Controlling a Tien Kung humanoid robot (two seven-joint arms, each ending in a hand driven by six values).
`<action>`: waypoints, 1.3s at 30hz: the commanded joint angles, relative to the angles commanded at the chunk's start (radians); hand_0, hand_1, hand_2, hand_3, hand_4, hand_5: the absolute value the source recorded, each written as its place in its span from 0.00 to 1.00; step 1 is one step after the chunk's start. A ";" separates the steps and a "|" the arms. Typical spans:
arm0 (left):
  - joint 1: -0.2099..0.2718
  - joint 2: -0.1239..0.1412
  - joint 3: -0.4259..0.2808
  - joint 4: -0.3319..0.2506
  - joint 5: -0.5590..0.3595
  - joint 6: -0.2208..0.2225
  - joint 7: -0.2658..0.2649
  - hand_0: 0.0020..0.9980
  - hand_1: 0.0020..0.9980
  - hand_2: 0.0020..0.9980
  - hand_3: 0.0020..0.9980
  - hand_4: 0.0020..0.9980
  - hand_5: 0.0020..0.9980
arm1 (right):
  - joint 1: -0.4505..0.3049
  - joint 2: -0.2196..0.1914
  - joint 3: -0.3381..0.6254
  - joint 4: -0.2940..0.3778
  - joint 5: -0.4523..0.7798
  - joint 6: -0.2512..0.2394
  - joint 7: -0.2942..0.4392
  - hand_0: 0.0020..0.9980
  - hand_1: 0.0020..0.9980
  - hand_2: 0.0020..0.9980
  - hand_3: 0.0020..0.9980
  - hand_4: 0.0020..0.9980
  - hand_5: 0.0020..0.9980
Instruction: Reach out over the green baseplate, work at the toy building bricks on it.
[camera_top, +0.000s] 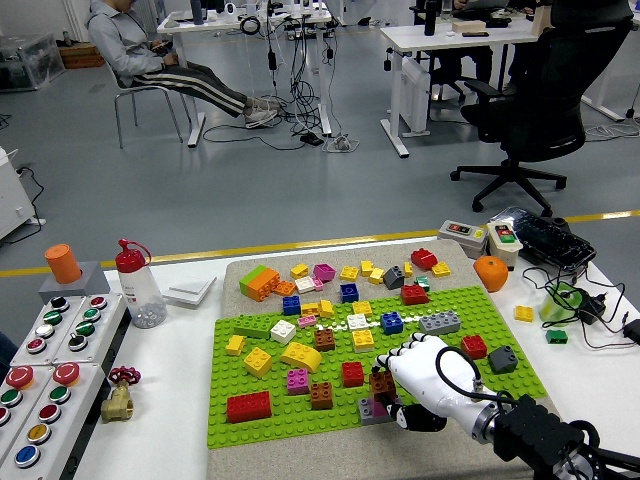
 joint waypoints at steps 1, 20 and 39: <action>0.000 0.000 0.000 0.000 0.000 0.000 0.000 0.66 0.62 0.62 0.42 0.35 1.00 | -0.001 0.001 0.000 -0.003 0.001 0.000 0.000 0.75 0.64 0.64 0.56 0.39 0.34; -0.003 0.002 0.000 0.000 0.001 -0.001 0.000 0.66 0.62 0.62 0.42 0.35 1.00 | 0.000 0.003 -0.001 -0.013 0.005 0.001 0.000 0.75 0.64 0.64 0.56 0.39 0.34; -0.009 0.002 -0.001 0.000 0.003 -0.003 0.001 0.66 0.62 0.62 0.42 0.35 1.00 | -0.024 0.007 0.012 -0.018 -0.002 -0.005 -0.003 0.75 0.64 0.64 0.56 0.39 0.34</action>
